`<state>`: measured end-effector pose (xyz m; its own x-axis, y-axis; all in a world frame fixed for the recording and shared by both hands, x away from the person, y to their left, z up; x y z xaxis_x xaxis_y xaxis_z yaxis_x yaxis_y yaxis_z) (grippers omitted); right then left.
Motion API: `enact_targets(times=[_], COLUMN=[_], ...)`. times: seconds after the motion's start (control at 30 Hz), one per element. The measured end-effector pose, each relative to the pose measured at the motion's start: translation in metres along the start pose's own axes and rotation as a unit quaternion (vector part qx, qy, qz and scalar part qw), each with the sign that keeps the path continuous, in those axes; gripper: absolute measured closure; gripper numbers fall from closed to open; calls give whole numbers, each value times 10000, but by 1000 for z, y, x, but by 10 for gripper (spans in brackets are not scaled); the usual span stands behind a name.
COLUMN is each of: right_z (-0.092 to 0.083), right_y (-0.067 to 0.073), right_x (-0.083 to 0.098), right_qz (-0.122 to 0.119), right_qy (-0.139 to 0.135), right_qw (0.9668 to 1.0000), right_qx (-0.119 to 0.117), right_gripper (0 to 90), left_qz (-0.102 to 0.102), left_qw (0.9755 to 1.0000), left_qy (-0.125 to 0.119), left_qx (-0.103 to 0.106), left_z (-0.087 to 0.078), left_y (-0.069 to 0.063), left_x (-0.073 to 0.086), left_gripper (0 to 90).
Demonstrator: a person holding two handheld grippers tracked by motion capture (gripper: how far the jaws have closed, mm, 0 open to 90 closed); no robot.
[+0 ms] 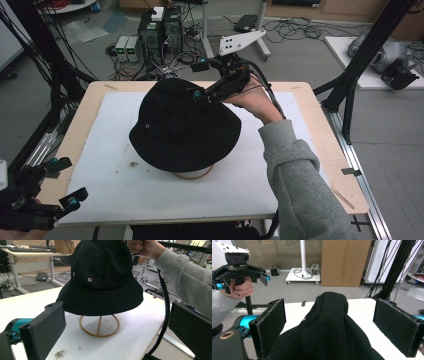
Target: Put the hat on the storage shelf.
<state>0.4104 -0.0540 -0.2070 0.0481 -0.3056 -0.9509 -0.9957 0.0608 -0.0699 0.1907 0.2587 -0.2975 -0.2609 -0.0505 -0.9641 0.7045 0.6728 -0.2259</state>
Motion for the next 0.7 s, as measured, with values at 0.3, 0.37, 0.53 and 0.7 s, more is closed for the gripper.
enact_targets(times=[0.3, 0.37, 0.53, 0.7], right_z=[-18, -24, -46, -62], right_y=[-1, -3, -4, -2], right_x=[10, 13, 17, 19], right_qz=[-40, -7, 74, 85], right_qy=[-154, -140, -122, -54], right_qw=[9997, 9996, 9989, 9979], right_qx=[171, 241, 444, 646], right_gripper=[105, 105, 105, 105], left_qz=[-3, -6, -11, -7], left_qw=[10000, 10000, 9999, 9998], left_qy=[-28, -26, -13, 47], left_qx=[69, 74, 115, 182], left_z=[5, 7, 11, 21], left_y=[3, 4, 7, 8], left_x=[-3, -3, -4, -4], left_gripper=[17, 18, 18, 18])
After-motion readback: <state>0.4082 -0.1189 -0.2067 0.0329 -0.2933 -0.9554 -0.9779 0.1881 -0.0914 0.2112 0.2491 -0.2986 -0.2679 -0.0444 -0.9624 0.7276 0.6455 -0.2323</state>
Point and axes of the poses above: each handheld gripper's, and its own axes: z roughly forward along the jaws, x roughly out of its underside, y roughly to its left, the point moved 6 cm from there along z, roughly forward along the jaws, and after that the axes turned 4 degrees about -z, right-handed, at the moved point
